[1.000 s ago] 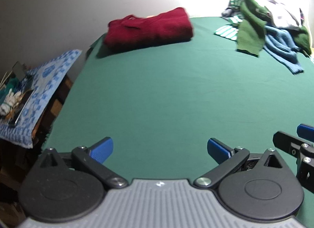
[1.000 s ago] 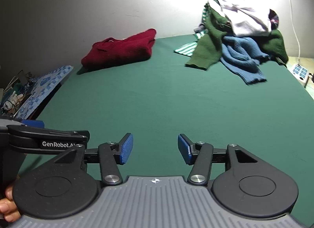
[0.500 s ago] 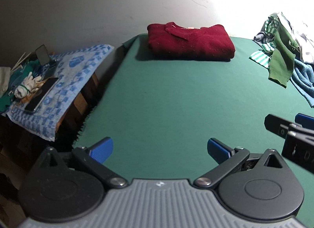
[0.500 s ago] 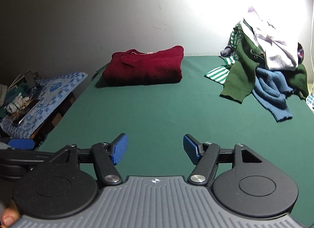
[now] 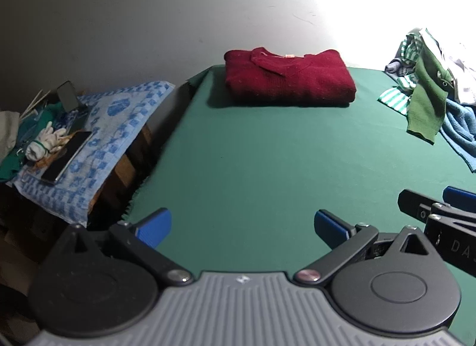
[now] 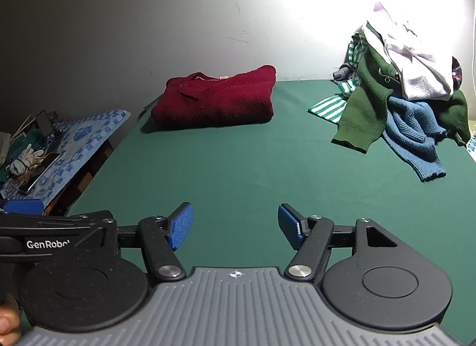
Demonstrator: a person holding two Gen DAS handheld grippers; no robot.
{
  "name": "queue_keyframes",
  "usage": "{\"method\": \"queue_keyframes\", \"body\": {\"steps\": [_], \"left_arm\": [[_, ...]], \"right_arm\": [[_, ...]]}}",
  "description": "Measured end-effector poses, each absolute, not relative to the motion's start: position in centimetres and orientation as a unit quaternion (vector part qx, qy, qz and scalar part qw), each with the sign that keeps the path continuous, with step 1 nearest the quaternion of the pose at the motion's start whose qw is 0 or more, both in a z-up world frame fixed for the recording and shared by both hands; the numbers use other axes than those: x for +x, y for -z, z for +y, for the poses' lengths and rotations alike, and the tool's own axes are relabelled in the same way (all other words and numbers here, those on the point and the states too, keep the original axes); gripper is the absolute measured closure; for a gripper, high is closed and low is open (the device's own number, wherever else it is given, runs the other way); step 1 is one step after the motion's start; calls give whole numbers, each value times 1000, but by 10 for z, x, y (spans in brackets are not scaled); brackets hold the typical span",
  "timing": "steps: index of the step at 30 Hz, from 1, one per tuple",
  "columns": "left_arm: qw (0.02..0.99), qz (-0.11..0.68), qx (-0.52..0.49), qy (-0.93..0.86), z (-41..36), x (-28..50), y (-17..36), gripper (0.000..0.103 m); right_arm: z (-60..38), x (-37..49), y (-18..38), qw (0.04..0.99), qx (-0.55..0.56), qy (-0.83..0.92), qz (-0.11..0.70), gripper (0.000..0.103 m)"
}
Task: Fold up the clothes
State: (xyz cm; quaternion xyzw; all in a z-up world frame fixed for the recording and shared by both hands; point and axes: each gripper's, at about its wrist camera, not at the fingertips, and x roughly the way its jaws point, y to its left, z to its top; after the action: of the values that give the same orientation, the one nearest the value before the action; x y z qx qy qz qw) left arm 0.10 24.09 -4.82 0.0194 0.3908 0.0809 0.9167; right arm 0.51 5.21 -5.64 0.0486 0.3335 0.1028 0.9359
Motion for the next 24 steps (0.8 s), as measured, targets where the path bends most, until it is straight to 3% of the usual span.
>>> {"method": "queue_keyframes", "body": {"steps": [24], "left_arm": [[913, 399, 13, -83, 242, 15, 57, 1]], "right_arm": [[53, 14, 60, 938, 34, -116, 325, 37]]}}
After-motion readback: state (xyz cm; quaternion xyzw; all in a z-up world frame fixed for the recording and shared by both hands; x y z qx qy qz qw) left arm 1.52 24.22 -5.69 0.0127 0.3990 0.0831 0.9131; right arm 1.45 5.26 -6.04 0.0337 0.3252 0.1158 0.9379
